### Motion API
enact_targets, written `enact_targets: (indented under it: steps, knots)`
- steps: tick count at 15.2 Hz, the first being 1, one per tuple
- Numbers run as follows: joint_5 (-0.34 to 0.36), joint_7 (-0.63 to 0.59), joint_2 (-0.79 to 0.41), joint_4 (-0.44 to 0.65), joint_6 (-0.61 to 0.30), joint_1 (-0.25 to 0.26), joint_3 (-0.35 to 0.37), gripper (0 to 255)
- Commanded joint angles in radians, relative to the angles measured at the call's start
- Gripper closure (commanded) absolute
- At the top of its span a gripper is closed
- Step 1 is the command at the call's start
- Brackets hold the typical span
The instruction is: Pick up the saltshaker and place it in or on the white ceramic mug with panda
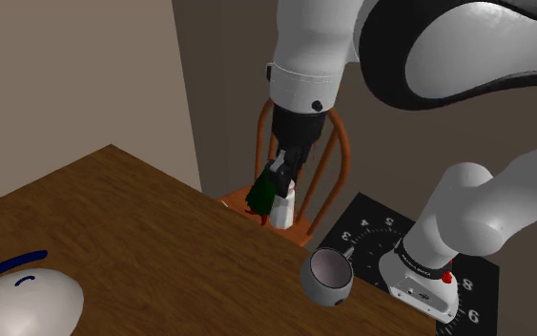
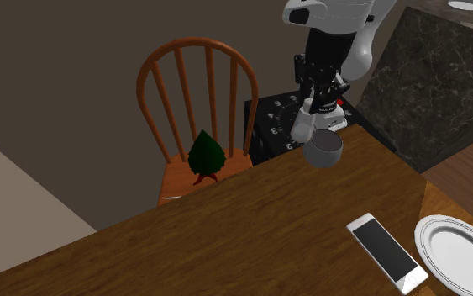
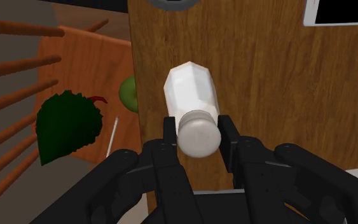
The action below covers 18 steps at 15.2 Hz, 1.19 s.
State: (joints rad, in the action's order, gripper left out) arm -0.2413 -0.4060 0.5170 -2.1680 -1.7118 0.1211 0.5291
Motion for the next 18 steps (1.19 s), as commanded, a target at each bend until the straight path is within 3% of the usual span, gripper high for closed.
enact_targets:
  steps: [1,10,18]
  knots:
    - [-0.025,0.011,0.084,-0.046,0.037,0.025,-0.025,255]
    - [-0.083,-0.005,0.416,-0.167,0.254,0.142,-0.109,255]
    - [-0.111,0.002,0.45,-0.29,0.165,0.158,-0.082,255]
